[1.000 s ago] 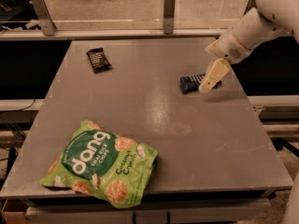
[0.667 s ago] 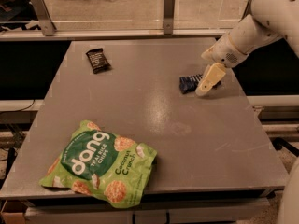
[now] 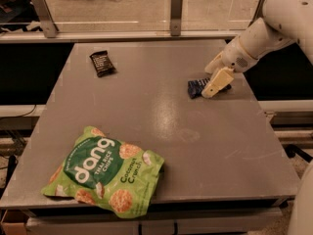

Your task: Move rxbar blueberry near green rice chip bag

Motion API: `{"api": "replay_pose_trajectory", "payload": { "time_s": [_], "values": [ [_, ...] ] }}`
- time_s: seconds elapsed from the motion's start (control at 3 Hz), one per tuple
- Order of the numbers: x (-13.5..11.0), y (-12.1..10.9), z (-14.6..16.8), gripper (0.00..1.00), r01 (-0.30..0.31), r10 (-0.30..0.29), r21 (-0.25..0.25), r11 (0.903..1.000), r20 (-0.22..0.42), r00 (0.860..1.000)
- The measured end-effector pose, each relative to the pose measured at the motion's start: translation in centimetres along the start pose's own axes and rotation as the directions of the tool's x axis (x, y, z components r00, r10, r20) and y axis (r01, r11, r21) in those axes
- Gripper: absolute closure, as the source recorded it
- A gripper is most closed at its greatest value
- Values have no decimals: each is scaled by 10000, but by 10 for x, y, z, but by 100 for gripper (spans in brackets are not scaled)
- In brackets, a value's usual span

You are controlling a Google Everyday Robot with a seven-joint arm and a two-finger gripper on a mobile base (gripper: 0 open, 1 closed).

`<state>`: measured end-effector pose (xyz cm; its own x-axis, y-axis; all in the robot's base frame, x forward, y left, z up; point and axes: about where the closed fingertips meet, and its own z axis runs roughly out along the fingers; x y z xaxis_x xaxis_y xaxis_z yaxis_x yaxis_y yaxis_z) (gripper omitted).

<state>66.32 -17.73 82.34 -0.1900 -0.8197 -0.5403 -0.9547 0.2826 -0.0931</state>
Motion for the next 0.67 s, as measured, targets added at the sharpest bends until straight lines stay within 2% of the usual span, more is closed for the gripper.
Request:
{"api": "replay_pose_trajectory", "payload": {
  "time_s": [0.67],
  "values": [
    [-6,-1,-8,94,7,-7,4,10000,13,10000]
  ]
}}
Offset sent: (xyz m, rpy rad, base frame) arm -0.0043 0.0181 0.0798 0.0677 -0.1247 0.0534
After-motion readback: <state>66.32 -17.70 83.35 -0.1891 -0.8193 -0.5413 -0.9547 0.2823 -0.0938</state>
